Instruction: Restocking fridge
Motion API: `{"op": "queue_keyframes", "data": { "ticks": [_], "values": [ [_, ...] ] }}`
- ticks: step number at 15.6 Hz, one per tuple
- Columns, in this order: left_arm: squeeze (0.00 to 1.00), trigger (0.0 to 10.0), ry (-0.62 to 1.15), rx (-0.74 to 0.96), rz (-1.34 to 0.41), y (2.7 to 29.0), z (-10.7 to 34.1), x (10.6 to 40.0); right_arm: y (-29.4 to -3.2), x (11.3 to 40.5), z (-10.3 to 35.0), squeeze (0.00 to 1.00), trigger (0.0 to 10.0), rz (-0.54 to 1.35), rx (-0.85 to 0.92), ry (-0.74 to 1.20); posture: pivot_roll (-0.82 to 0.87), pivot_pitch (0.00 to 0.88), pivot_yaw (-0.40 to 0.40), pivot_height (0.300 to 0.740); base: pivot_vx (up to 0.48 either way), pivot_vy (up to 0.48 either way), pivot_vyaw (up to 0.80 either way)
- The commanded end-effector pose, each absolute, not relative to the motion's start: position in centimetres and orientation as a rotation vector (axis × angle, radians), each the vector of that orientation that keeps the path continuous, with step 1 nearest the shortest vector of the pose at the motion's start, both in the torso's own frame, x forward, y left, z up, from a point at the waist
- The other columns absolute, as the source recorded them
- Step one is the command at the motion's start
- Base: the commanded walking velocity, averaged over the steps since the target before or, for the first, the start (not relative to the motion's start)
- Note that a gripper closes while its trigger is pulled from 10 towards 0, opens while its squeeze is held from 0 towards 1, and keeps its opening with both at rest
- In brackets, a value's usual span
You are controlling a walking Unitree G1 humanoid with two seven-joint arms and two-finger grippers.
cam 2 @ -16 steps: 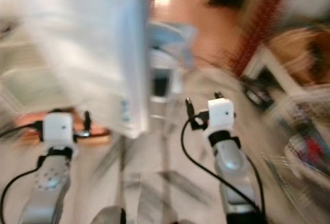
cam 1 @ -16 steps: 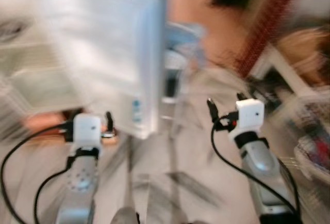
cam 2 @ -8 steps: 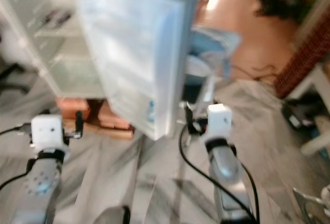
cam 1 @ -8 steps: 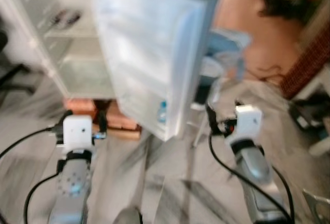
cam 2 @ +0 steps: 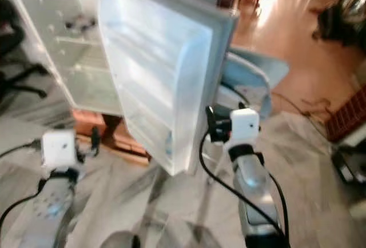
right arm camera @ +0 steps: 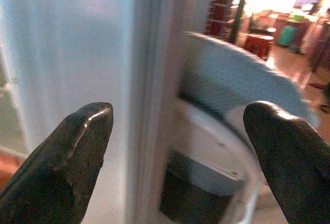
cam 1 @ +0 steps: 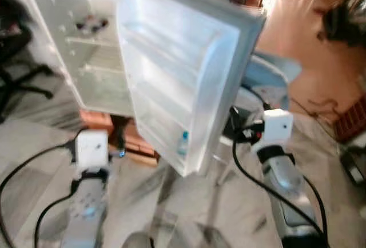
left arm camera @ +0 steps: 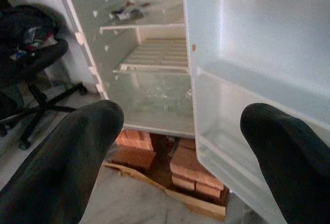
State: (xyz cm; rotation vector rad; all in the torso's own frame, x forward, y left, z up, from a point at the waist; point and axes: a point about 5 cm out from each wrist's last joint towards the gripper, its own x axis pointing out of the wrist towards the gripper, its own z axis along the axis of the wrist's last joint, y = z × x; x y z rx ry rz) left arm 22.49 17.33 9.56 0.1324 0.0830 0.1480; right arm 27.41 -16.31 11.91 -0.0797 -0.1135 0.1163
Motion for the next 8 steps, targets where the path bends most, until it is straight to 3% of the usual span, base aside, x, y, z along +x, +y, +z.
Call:
{"op": "queue_keyframes", "data": {
  "ticks": [1, 2, 4, 6, 8],
  "values": [
    [0.0, 10.0, 0.119, 0.094, 0.122, 17.1, 9.2, 22.3, -17.1, 27.6, 12.0, 0.0, 10.0, 0.094, -0.086, -0.113, 0.16, 0.068, -0.052, 0.74, 0.0, 0.0, 0.46],
    [0.0, 10.0, 0.197, 0.021, 0.091, 16.8, 8.0, 22.0, -17.0, 28.5, 12.6, 0.0, 10.0, 0.101, -0.104, -0.133, 0.16, 0.075, -0.052, 0.74, 0.0, 0.0, 0.8],
    [0.0, 10.0, 0.192, 0.044, 0.055, 16.5, 8.1, 22.2, -16.6, 30.9, 14.1, 0.0, 10.0, 0.075, -0.091, -0.175, 0.18, 0.079, -0.053, 0.74, 0.0, 0.0, 0.8],
    [0.0, 10.0, 0.203, 0.036, 0.064, 16.6, 8.2, 22.1, -16.6, 31.0, 13.9, 0.0, 10.0, 0.044, -0.118, -0.165, 0.19, 0.082, -0.057, 0.74, 0.0, 0.0, 0.45],
    [0.0, 10.0, 0.213, 0.038, 0.052, 16.7, 8.1, 22.1, -17.4, 30.4, 12.8, 0.0, 10.0, 0.001, -0.094, -0.126, 0.18, 0.085, -0.049, 0.74, 0.0, 0.0, 0.0]
  ]
}}
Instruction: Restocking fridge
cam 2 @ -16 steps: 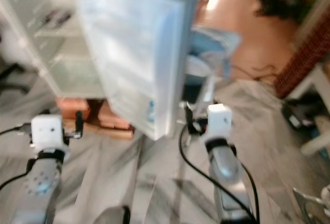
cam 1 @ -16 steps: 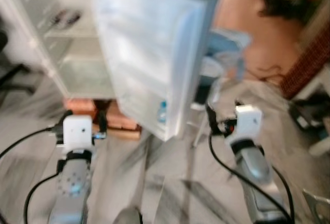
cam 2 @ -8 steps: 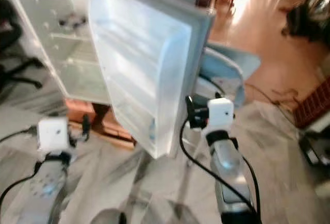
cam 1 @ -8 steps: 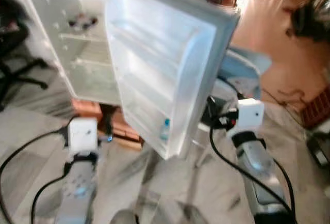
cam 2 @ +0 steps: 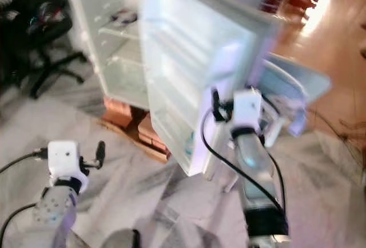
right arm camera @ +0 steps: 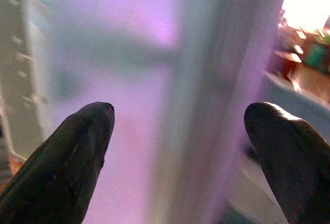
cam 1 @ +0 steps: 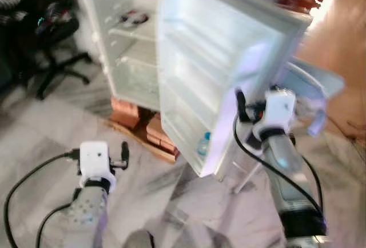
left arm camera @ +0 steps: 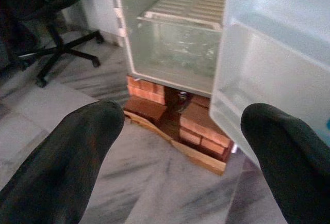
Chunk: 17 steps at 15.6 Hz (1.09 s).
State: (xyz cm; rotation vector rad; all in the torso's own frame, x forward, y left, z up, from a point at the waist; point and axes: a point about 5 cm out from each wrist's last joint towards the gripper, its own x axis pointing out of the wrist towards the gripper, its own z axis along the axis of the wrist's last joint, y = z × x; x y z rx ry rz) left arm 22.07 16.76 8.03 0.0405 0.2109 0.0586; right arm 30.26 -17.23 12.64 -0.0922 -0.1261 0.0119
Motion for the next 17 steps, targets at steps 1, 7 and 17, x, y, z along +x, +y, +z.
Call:
{"op": "queue_keyframes", "data": {
  "ticks": [1, 7, 17],
  "values": [
    [0.0, 10.0, 0.213, 0.041, 0.043, 16.6, 8.2, 22.2, -16.4, 30.7, 13.1, 0.0, 10.0, 0.062, -0.045, -0.132, 0.17, 0.085, -0.043, 0.74, 0.0, 0.0, 0.0],
    [0.0, 10.0, 0.205, 0.045, 0.04, 16.4, 8.4, 22.8, -5.9, 27.6, 19.6, 0.0, 10.0, 0.824, 0.425, -0.226, 0.18, 0.085, -0.046, 0.74, 0.0, 0.0, 0.0],
    [0.0, 10.0, 0.227, 0.042, 0.028, 16.3, 8.0, 22.7, -15.5, 23.1, 7.6, 0.0, 10.0, 0.867, -0.265, 0.437, 0.17, 0.092, -0.048, 0.74, 0.0, 0.0, 0.0]
  ]
}}
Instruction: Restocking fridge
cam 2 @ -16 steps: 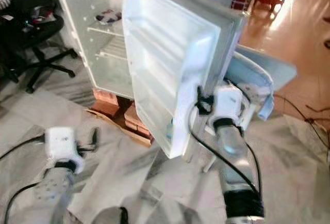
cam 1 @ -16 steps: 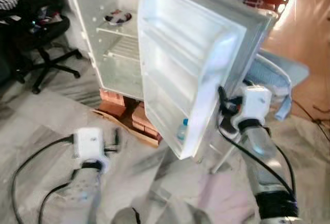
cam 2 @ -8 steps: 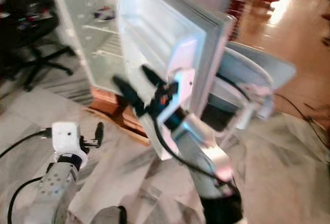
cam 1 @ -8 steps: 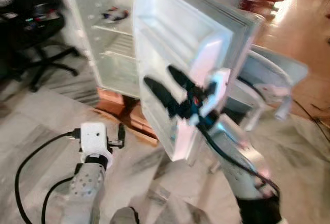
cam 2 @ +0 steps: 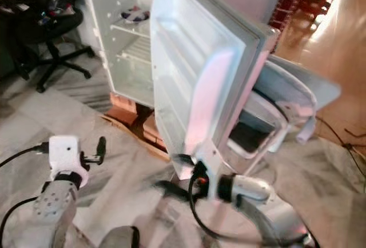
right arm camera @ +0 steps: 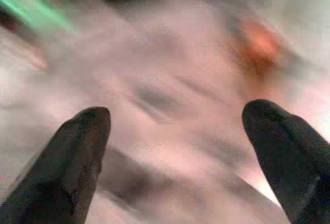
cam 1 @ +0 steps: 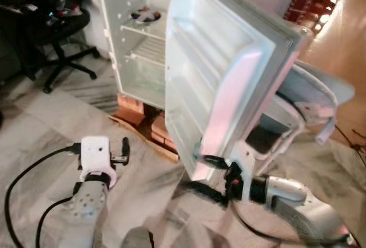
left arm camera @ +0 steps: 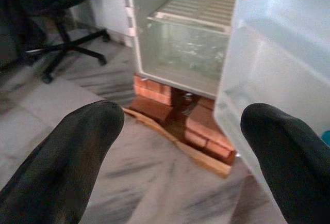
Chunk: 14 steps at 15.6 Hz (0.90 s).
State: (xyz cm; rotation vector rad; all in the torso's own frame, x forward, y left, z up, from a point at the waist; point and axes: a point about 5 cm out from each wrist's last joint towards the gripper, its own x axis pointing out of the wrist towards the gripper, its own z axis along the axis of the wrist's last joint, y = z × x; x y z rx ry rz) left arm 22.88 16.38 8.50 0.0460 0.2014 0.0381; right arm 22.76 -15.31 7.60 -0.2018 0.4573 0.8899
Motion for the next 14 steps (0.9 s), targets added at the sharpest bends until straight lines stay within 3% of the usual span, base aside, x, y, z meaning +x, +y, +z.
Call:
{"op": "queue_keyframes", "data": {
  "ticks": [1, 2, 5, 8, 14],
  "values": [
    [0.0, 10.0, 0.236, 0.044, 0.028, 16.3, 7.9, 22.7, -17.1, 24.0, 6.9, 0.0, 10.0, 0.727, -0.268, 0.47, 0.18, 0.092, -0.047, 0.74, 0.0, 0.0, 0.0],
    [0.0, 10.0, 0.246, 0.047, 0.029, 16.3, 7.8, 22.6, -18.7, 24.9, 6.8, 0.0, 10.0, 0.555, -0.192, 0.491, 0.18, 0.092, -0.045, 0.74, 0.0, 0.0, 0.0],
    [0.0, 10.0, 0.26, 0.058, 0.023, 16.4, 7.7, 22.6, -21.5, 27.4, 8.2, 0.0, 10.0, 0.264, -0.261, 0.392, 0.18, 0.094, -0.039, 0.74, 0.0, 0.0, 0.0],
    [0.0, 10.0, 0.267, 0.062, 0.018, 16.4, 7.6, 22.5, -22.2, 29.3, 9.8, 0.0, 10.0, 0.167, -0.315, 0.291, 0.19, 0.095, -0.038, 0.74, 0.0, 0.0, 0.0],
    [0.0, 10.0, 0.277, 0.068, 0.007, 16.3, 7.5, 22.4, -22.8, 32.5, 14.0, 0.0, 10.0, -0.004, -0.217, 0.074, 0.2, 0.1, -0.038, 0.74, 0.0, 0.0, 0.0]
  ]
}}
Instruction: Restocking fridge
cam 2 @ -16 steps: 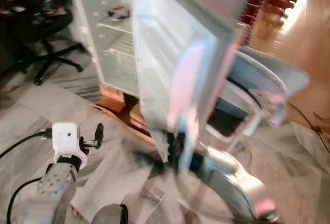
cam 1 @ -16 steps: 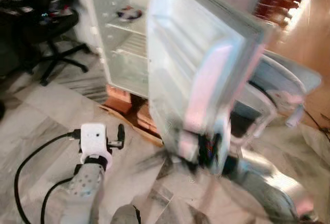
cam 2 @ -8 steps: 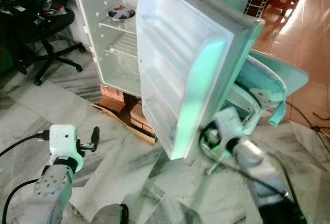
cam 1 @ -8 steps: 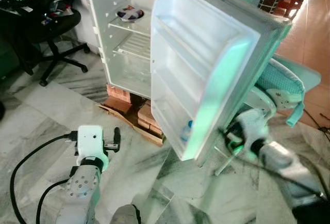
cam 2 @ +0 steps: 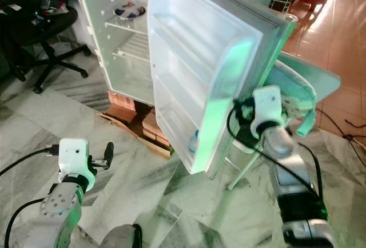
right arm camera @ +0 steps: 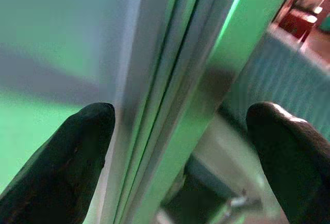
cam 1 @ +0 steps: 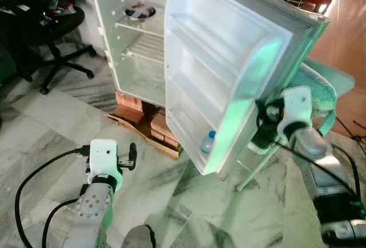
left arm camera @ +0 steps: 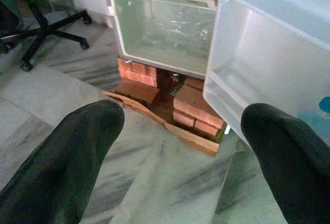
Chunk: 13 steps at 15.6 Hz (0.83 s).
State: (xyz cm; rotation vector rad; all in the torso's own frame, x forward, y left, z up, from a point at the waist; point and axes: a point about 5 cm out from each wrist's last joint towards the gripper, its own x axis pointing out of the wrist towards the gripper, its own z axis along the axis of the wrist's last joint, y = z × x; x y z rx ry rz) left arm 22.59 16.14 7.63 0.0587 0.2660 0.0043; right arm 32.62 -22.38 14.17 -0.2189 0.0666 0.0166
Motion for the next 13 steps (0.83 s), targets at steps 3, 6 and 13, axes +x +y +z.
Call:
{"op": "queue_keyframes", "data": {
  "ticks": [3, 6, 13],
  "values": [
    [0.0, 10.0, 0.279, 0.074, 0.004, 16.4, 7.5, 22.4, -21.7, 33.3, 15.6, 0.0, 10.0, 0.04, -0.105, -0.024, 0.2, 0.098, -0.039, 0.74, 0.0, 0.0, 0.0],
    [0.0, 10.0, 0.278, 0.084, -0.015, 16.3, 7.5, 22.3, -15.1, 31.9, 19.9, 0.0, 10.0, 0.502, 0.297, -0.196, 0.2, 0.095, -0.043, 0.74, 0.0, 0.0, 0.0],
    [0.0, 10.0, 0.275, 0.071, -0.021, 16.0, 7.4, 21.7, -9.6, 23.5, 15.4, 0.0, 10.0, 0.968, 0.417, 0.016, 0.19, 0.096, -0.052, 0.74, 0.0, 0.0, 0.0]
  ]
}}
